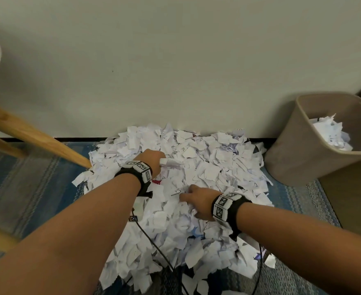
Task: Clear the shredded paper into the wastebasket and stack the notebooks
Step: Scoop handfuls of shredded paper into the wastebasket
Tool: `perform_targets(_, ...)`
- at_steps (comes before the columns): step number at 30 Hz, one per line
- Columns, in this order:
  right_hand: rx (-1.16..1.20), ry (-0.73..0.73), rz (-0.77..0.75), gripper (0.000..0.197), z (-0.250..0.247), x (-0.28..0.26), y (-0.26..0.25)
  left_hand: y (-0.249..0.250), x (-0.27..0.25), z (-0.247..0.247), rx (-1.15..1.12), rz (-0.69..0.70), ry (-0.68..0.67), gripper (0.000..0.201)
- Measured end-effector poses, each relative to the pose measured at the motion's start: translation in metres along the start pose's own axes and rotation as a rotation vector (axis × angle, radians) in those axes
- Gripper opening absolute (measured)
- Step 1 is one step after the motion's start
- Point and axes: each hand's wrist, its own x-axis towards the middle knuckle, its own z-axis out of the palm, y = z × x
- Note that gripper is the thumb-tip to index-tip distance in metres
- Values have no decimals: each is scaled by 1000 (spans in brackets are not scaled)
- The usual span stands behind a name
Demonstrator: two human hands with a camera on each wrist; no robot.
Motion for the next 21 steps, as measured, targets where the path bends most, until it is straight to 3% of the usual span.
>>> perform_targets(6, 258, 162, 142, 61, -36, -16, 25, -6, 4, -11, -133, -10, 88, 28)
perform_targets(10, 423, 304, 228, 68, -66, -31, 47, -7, 6, -25, -220, -21, 250, 38)
perform_targets(12, 568, 389, 254, 61, -80, -40, 60, -4, 8, -33, -261, -27, 342, 40)
perform_targets(16, 816, 570, 225, 22, -103, -62, 88, 12, 14, -46, -313, -1, 487, 42)
perform_targets(21, 945, 763, 261, 27, -121, -100, 118, 51, 26, -56, -347, 87, 550, 42)
